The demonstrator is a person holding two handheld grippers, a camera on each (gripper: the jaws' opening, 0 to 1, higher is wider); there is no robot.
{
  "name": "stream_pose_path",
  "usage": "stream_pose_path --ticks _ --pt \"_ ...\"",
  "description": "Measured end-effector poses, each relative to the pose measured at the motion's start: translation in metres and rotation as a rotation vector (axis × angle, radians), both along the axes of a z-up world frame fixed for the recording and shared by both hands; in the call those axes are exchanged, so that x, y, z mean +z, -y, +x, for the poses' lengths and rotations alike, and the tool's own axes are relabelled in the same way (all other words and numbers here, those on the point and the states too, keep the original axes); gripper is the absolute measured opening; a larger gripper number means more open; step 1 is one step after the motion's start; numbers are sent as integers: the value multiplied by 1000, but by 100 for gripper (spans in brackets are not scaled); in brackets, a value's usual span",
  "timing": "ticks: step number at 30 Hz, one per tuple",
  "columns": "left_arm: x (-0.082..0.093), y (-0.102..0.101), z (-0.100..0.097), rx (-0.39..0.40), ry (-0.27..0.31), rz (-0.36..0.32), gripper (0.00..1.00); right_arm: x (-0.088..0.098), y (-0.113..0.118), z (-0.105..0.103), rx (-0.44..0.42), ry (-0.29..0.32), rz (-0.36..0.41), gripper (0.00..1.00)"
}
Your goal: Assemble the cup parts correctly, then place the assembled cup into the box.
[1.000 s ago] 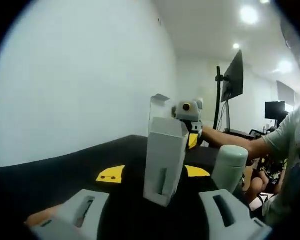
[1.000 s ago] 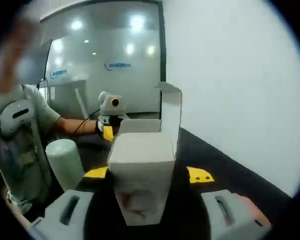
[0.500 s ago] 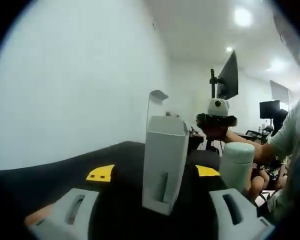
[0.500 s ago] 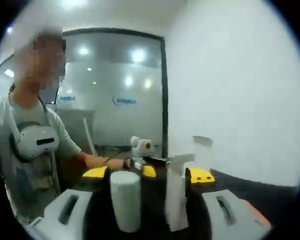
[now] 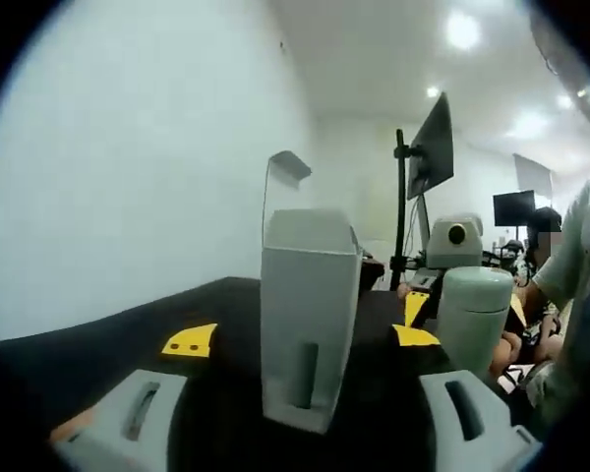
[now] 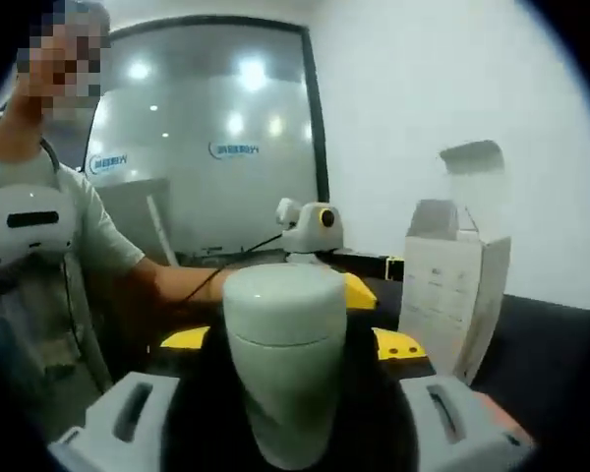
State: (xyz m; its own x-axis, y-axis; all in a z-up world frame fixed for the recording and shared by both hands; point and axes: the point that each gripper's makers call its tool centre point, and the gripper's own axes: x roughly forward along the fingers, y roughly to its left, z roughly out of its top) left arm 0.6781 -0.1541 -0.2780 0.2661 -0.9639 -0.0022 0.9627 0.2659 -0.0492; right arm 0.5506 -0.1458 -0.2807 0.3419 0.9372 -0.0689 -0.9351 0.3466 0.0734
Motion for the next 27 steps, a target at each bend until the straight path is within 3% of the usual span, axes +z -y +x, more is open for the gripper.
stream_pose_path --ticks 2,5,13,17,27 --pt "-1 0 0 -4 8 2 62 -3 -3 0 4 7 -15 58" --pt "-4 1 -1 -18 14 15 59 -9 2 4 -28 35 -57 44" --pt "-4 13 -7 -53 -2 -6 61 -9 2 -1 -24 53 -49 44" --pt "-1 25 3 -59 -10 -29 64 -9 2 -2 -32 52 -43 44" --pt "-13 54 2 -126 10 21 58 -9 -1 -3 -46 58 -47 44"
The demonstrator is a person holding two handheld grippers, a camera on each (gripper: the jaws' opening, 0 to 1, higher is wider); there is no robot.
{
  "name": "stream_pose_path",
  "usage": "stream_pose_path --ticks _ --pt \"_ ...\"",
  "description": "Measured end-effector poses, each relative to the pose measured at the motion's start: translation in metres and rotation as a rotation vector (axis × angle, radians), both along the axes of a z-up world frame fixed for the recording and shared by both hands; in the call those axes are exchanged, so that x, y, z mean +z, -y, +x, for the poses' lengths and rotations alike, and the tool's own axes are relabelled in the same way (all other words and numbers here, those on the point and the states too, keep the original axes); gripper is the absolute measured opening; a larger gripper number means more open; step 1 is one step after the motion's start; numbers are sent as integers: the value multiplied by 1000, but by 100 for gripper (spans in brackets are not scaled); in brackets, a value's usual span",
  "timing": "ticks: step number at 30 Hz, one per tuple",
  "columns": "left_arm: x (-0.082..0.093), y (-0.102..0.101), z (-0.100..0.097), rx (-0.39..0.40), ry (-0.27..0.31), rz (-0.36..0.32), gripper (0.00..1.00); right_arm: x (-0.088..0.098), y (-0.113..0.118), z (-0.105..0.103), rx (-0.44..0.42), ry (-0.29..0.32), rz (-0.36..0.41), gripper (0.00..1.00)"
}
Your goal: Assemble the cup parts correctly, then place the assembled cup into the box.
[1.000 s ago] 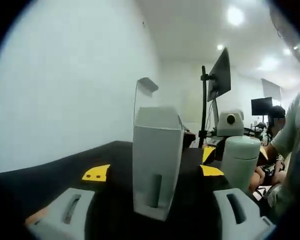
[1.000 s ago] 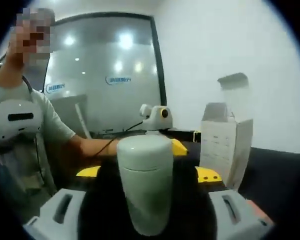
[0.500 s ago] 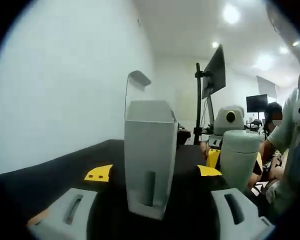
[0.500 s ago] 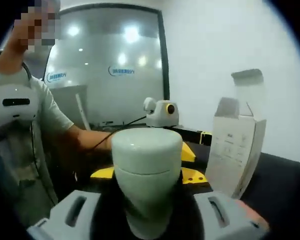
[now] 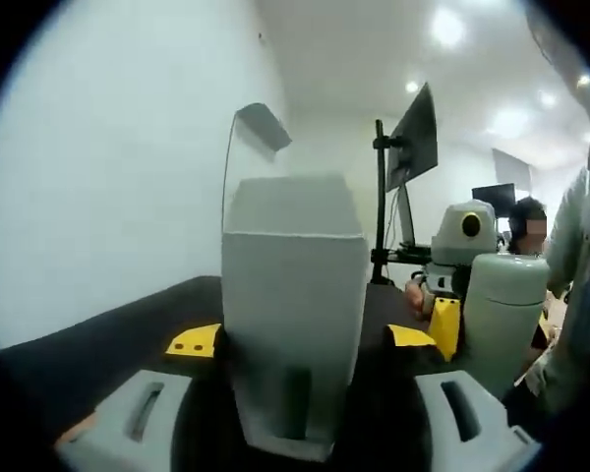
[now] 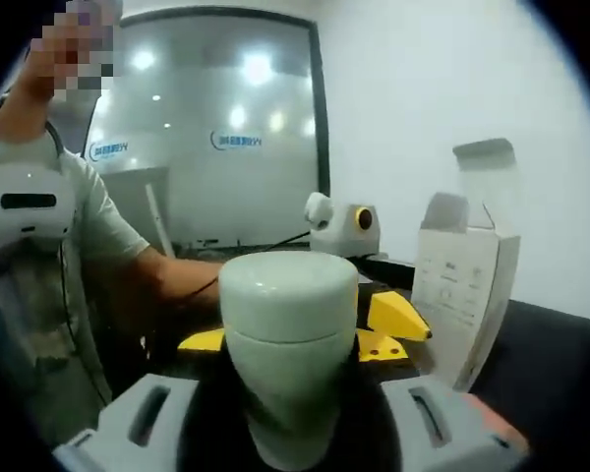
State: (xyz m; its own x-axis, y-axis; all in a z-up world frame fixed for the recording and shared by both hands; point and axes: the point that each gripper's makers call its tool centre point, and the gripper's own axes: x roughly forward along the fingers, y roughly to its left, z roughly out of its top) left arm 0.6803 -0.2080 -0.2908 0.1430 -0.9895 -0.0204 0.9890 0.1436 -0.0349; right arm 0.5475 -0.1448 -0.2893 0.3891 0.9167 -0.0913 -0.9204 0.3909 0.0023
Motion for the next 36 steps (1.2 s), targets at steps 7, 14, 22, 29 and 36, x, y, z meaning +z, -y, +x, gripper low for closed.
stream_pose_path --ticks 7,14,22,29,36 --pt "0 -4 3 9 22 -18 48 1 -1 -4 -21 30 -3 44" --pt "0 -5 2 27 13 -24 47 11 6 -4 -35 -7 52 43" --pt "-1 -5 1 26 21 -11 47 82 31 -4 -33 7 132 43" --pt "-1 -5 1 28 28 -1 47 152 31 12 -24 44 129 43" --pt "-2 -7 3 33 25 1 47 196 18 39 1 36 148 43"
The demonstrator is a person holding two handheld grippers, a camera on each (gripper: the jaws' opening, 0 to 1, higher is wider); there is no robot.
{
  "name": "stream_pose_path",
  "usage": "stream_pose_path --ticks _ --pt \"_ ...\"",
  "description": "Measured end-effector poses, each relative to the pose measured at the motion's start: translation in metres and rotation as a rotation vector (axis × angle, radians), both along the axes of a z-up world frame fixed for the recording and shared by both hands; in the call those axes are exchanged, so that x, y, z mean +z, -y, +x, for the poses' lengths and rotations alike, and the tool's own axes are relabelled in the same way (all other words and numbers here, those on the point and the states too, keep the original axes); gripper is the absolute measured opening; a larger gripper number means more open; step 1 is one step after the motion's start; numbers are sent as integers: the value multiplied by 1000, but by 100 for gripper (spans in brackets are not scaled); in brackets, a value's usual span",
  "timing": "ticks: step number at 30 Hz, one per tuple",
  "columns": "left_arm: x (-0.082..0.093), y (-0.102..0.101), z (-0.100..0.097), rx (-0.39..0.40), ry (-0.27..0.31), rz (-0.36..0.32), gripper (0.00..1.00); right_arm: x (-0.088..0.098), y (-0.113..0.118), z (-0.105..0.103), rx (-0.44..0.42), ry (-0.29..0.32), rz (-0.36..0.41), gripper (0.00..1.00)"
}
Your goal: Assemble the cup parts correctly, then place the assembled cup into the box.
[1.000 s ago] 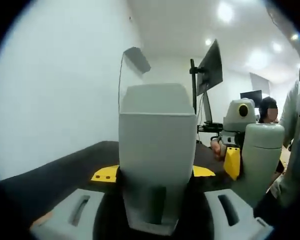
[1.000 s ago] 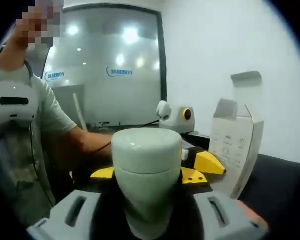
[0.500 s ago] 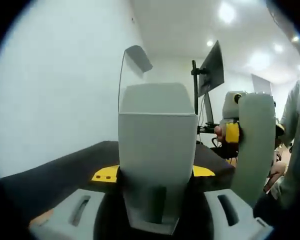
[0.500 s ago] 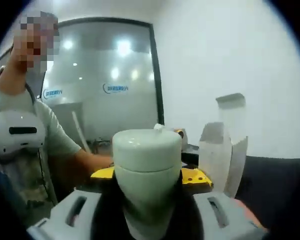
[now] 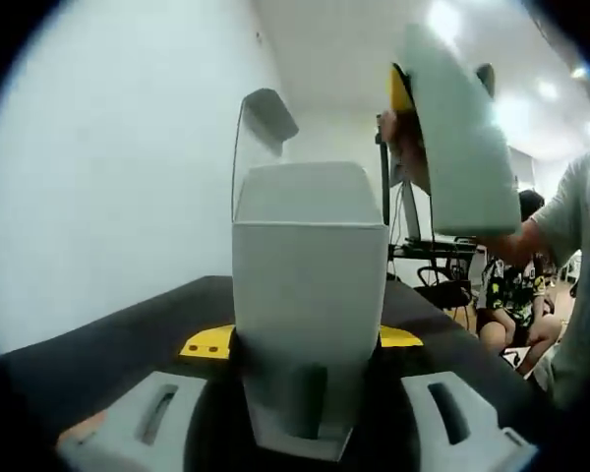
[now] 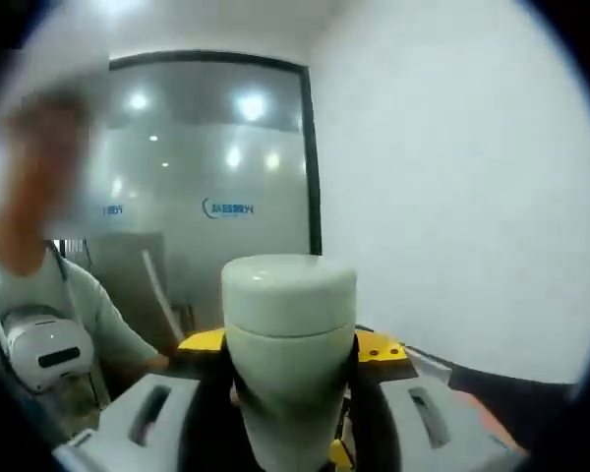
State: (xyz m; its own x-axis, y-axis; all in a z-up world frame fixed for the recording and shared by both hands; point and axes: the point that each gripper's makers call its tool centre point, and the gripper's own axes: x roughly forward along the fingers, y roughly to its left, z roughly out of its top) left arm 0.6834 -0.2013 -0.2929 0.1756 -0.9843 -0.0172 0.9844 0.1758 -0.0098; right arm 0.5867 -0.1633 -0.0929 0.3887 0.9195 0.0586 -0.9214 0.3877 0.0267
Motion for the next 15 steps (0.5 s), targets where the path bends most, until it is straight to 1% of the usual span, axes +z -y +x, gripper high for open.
stream_pose_path --ticks 3,7,11,12,15 --pt "0 0 -1 0 6 6 47 -1 -8 13 6 -27 -31 43" --pt "0 0 -2 0 10 9 47 -11 -11 26 -16 -23 -88 43" --pt "-1 -1 -3 1 11 7 47 -18 -6 34 -42 -17 -114 43" --pt "0 -1 -3 4 10 3 47 -16 -4 36 -45 -18 -106 43" --pt "0 0 -3 2 10 1 47 -13 2 43 -83 8 -112 43"
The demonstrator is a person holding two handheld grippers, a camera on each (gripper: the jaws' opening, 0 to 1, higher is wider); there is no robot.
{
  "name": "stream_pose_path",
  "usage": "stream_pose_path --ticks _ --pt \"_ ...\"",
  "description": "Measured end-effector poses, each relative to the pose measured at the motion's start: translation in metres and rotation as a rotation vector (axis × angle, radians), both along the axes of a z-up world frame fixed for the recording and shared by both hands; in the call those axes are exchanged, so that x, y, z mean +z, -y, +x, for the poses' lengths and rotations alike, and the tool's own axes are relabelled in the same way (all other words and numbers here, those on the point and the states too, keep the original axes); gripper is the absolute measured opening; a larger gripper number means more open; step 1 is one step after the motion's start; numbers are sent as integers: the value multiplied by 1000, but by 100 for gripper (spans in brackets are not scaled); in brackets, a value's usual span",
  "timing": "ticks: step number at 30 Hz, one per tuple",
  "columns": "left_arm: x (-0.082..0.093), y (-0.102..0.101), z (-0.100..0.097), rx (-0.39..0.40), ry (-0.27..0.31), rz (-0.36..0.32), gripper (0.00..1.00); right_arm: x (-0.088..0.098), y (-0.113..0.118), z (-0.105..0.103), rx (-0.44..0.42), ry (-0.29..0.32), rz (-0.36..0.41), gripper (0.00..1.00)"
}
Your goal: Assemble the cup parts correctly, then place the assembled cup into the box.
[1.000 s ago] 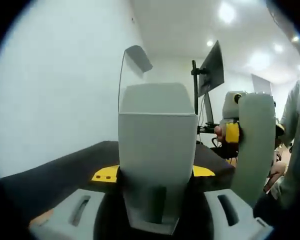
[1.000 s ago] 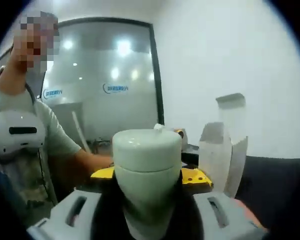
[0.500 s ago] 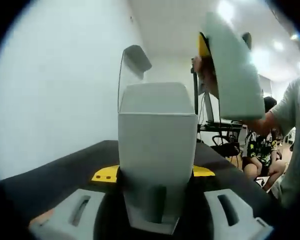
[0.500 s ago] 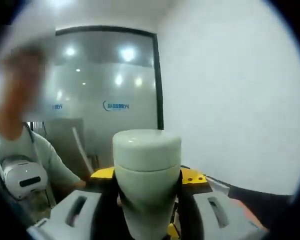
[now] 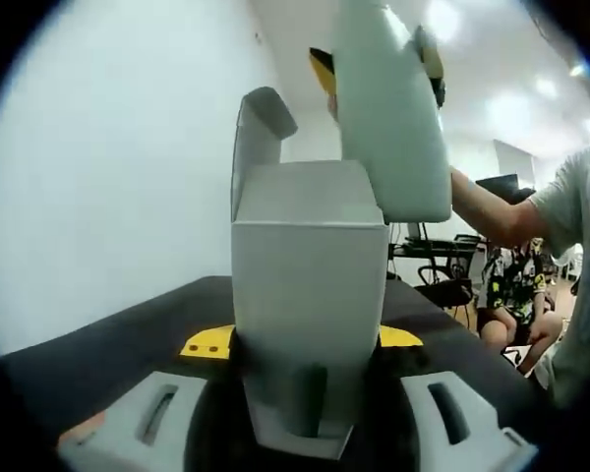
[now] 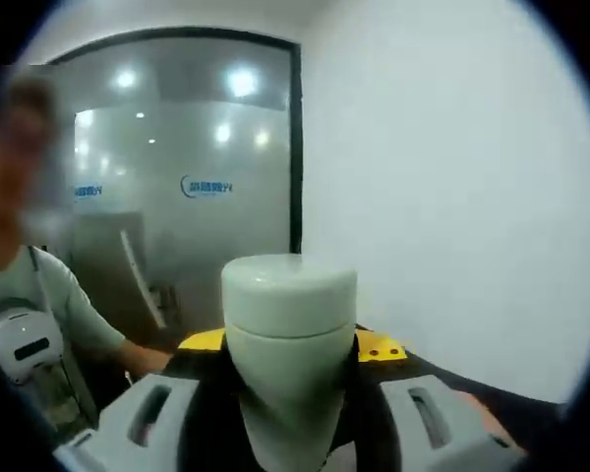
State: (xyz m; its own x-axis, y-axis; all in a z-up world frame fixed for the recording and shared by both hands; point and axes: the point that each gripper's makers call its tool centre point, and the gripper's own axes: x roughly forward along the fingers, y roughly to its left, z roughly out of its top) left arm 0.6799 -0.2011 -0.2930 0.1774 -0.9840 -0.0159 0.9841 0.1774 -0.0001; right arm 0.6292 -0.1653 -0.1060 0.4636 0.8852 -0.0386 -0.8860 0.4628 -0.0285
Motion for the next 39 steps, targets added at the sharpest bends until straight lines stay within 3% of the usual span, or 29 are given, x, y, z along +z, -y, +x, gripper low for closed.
stream_pose_path --ticks 5,14,19,23,27,33,35,39 --pt "1 2 -1 -5 11 6 47 8 5 7 -41 36 14 43" --pt "0 2 -3 -4 18 14 47 -1 2 28 -104 94 -81 43" --pt "0 -1 -1 -2 11 11 47 -14 4 33 -94 77 -70 43" --pt "-1 0 -3 -2 8 5 47 -16 8 39 -83 37 -12 43" --pt "-1 0 -3 -5 6 4 47 -23 10 40 -1 -1 33 43" --pt "-1 1 -3 -7 3 3 47 -45 13 43 40 -31 46 43" --pt "-1 1 -2 -8 -1 3 47 -40 13 41 72 -38 88 43" --pt "-1 1 0 -8 -2 2 47 -39 9 40 99 -28 76 43"
